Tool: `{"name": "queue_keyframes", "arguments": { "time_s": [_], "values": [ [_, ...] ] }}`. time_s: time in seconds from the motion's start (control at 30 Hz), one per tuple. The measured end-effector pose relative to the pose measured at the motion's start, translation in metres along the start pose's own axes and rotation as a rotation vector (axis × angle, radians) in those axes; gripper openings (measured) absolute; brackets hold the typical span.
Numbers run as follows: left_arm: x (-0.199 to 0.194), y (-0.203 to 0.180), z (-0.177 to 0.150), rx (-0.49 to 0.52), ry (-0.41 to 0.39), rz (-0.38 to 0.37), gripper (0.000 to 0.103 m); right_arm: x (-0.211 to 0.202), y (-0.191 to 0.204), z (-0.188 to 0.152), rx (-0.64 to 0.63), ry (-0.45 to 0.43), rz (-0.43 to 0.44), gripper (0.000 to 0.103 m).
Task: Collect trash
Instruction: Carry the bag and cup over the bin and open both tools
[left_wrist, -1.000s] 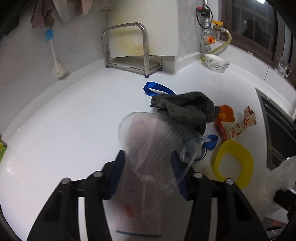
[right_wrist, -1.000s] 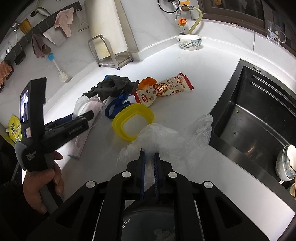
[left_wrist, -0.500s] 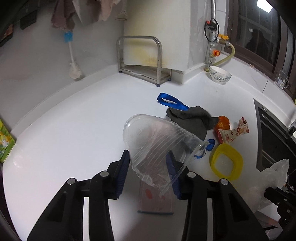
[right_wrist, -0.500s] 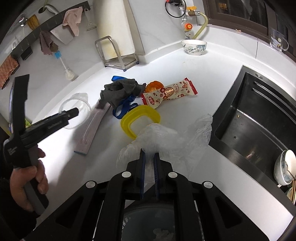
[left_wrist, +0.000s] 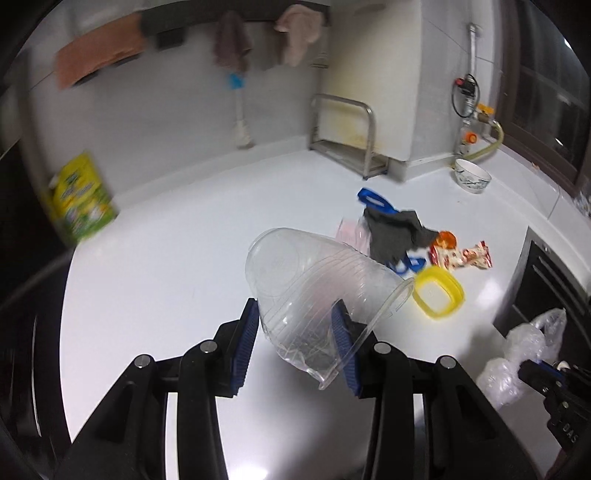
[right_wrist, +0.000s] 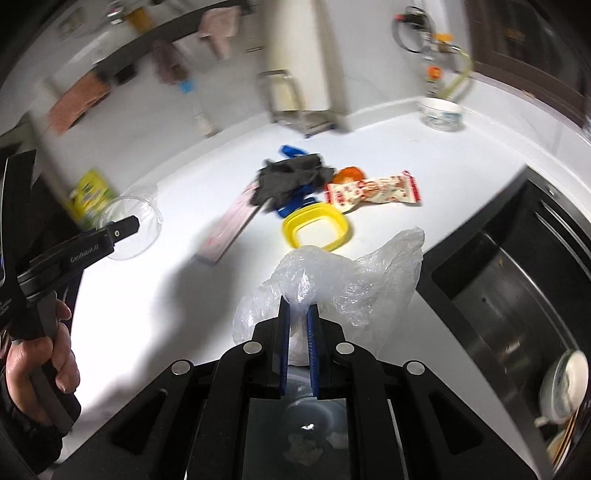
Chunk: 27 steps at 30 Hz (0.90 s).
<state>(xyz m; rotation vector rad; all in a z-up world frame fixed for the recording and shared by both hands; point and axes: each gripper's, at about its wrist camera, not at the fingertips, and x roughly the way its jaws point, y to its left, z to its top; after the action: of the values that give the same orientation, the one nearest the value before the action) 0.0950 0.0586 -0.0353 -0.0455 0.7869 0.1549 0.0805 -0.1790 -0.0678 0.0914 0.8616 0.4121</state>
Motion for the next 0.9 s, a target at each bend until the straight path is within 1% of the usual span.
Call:
{"name": "queue_keyframes", "arguments": {
  "time_s": [0.07, 0.17, 0.27, 0.37, 0.5, 0.6, 0.67, 0.8, 0.9],
  "values": [
    [-0.019, -0.005, -0.018, -0.029, 0.012, 0.042, 0.04, -0.008, -0.002, -0.005, -0.035, 0.005, 0.039, 0.009],
    [-0.048, -0.011, -0.046, -0.085, 0.031, 0.083, 0.04, -0.017, -0.002, -0.016, -0.107, 0.041, 0.106, 0.009],
    [-0.068, -0.017, -0.069, -0.116, 0.066, 0.111, 0.04, -0.024, 0.001, -0.027, -0.151, 0.079, 0.155, 0.009],
    [-0.086, -0.02, -0.091, -0.123, 0.098, 0.123, 0.04, -0.03, 0.008, -0.041, -0.177, 0.113, 0.186, 0.009],
    [-0.1, -0.026, -0.118, -0.104, 0.135, 0.093, 0.04, -0.035, 0.016, -0.061, -0.178, 0.152, 0.203, 0.009],
    [-0.101, -0.03, -0.132, -0.093, 0.169, 0.06, 0.04, -0.037, 0.02, -0.073, -0.159, 0.178, 0.177, 0.009],
    [-0.103, -0.033, -0.143, -0.087, 0.178, 0.029, 0.04, -0.038, 0.023, -0.083, -0.159, 0.188, 0.163, 0.009],
    [-0.101, -0.04, -0.155, -0.067, 0.207, 0.003, 0.04, -0.036, 0.024, -0.097, -0.151, 0.217, 0.16, 0.009],
    [-0.103, -0.045, -0.158, -0.071, 0.201, -0.004, 0.04, -0.03, 0.024, -0.105, -0.196, 0.239, 0.168, 0.009]
  ]
}}
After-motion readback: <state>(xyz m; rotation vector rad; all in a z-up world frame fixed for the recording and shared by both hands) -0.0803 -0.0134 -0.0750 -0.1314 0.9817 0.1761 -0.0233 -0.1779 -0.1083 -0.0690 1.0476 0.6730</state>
